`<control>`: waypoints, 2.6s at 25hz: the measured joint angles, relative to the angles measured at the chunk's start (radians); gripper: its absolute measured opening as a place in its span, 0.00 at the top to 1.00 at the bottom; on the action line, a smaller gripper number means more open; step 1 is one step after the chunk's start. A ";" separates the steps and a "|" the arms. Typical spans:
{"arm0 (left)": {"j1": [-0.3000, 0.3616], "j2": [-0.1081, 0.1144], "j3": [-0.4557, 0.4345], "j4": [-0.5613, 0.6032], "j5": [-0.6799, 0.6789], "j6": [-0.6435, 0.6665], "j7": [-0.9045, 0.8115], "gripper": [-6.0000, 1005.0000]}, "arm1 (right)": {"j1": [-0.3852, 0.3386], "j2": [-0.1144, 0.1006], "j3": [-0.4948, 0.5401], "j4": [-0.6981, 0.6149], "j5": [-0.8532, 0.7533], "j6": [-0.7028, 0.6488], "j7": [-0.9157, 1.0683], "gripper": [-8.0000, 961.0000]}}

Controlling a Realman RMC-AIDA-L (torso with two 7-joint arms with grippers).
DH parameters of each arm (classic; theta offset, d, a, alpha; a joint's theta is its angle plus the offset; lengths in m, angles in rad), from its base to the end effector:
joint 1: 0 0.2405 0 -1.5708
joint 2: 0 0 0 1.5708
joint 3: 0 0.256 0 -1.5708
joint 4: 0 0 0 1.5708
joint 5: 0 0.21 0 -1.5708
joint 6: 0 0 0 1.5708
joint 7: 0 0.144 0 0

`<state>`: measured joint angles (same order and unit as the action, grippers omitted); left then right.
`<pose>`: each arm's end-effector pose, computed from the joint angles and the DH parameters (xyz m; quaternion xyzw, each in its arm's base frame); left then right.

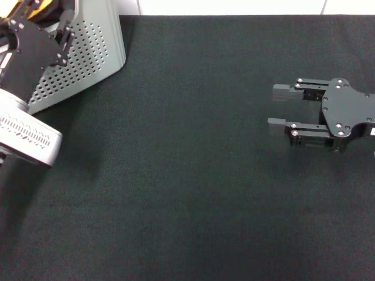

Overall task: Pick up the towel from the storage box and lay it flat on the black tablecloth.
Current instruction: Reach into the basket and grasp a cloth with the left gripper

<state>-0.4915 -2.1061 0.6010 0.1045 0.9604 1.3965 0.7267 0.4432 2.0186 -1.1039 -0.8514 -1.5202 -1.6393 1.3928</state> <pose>-0.3011 0.3375 0.0133 -0.6819 0.2339 -0.0360 0.6921 0.2015 0.3207 0.0225 -0.9378 0.0853 0.3287 0.0723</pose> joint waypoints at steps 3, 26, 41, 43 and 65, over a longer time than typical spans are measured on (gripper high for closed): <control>0.002 0.000 -0.005 -0.005 -0.008 0.000 0.019 0.48 | 0.000 0.000 -0.003 0.000 0.000 0.000 0.000 0.31; -0.032 -0.002 -0.004 -0.047 -0.094 -0.036 0.201 0.48 | -0.009 0.003 -0.008 0.000 0.003 -0.005 0.000 0.31; -0.053 -0.002 0.001 -0.064 -0.097 -0.012 0.208 0.53 | -0.010 0.003 -0.010 0.000 0.003 -0.005 0.000 0.31; -0.057 -0.002 0.000 -0.068 -0.098 -0.012 0.209 0.56 | -0.010 0.003 -0.010 0.000 0.003 -0.005 0.000 0.31; -0.073 -0.002 -0.006 -0.093 -0.131 -0.015 0.224 0.81 | -0.011 0.003 -0.008 0.000 0.003 -0.005 -0.001 0.32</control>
<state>-0.5645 -2.1077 0.5952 0.0117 0.8292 1.3810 0.9502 0.4325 2.0218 -1.1123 -0.8514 -1.5171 -1.6444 1.3915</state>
